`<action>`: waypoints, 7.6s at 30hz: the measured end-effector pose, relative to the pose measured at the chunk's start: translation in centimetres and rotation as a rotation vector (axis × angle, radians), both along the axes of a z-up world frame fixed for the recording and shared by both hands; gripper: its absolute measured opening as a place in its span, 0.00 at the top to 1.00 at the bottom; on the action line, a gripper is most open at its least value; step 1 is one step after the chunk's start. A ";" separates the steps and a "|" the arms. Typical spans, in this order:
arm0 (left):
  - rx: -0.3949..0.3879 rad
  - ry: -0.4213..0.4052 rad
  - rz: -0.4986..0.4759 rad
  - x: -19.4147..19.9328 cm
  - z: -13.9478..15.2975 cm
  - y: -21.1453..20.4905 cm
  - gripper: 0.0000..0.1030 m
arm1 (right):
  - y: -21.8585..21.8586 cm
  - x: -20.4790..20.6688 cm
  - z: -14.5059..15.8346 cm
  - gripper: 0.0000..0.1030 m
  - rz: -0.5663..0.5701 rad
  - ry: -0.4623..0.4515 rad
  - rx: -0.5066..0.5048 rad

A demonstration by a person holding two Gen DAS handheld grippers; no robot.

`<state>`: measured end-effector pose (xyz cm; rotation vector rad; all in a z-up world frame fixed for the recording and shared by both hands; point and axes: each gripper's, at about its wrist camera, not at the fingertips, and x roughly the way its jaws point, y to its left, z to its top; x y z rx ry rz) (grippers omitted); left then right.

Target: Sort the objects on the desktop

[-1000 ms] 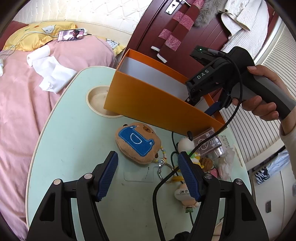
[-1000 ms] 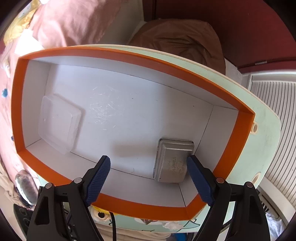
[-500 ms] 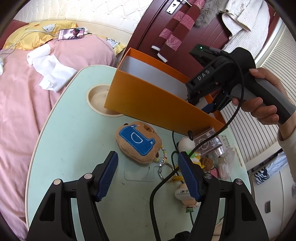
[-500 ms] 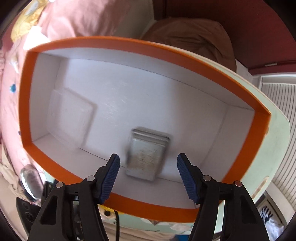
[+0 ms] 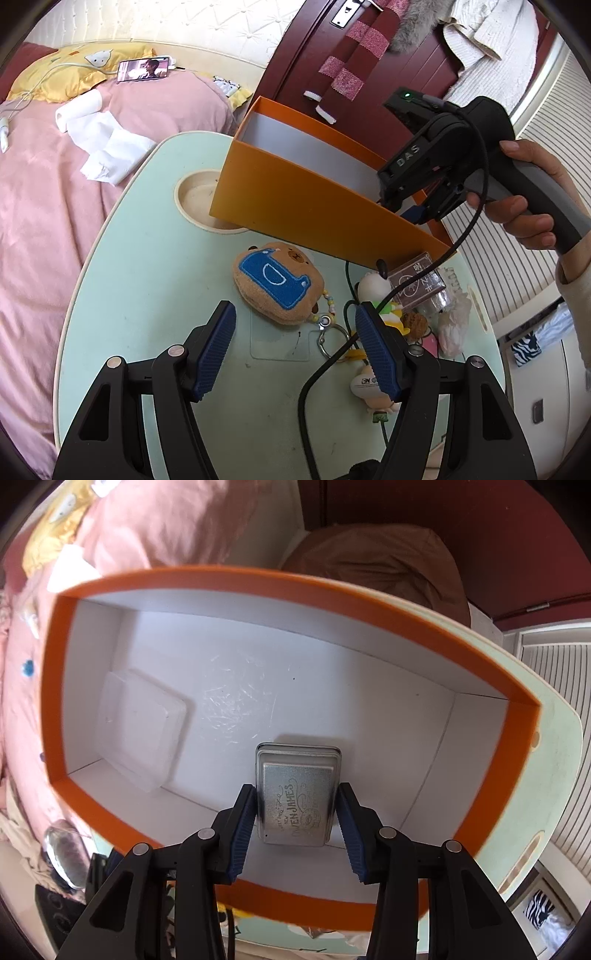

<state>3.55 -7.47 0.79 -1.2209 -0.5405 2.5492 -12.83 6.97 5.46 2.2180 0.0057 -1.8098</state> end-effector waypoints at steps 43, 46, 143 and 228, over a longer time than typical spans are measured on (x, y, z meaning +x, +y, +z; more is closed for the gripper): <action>-0.714 -0.477 -0.409 -19.6 0.2 9.4 0.18 | 14.6 7.9 1.1 0.58 -0.087 0.173 -0.325; -0.717 -0.487 -0.442 -19.3 -0.1 9.9 0.17 | 14.7 8.1 1.1 0.58 -0.091 0.172 -0.340; -0.081 -0.171 0.088 -11.4 2.4 -3.9 0.33 | 15.9 7.7 -0.7 0.30 -0.408 0.423 -0.617; -0.368 0.047 0.026 6.4 1.3 4.3 0.34 | 10.9 24.5 -6.3 0.01 -0.107 0.781 -0.078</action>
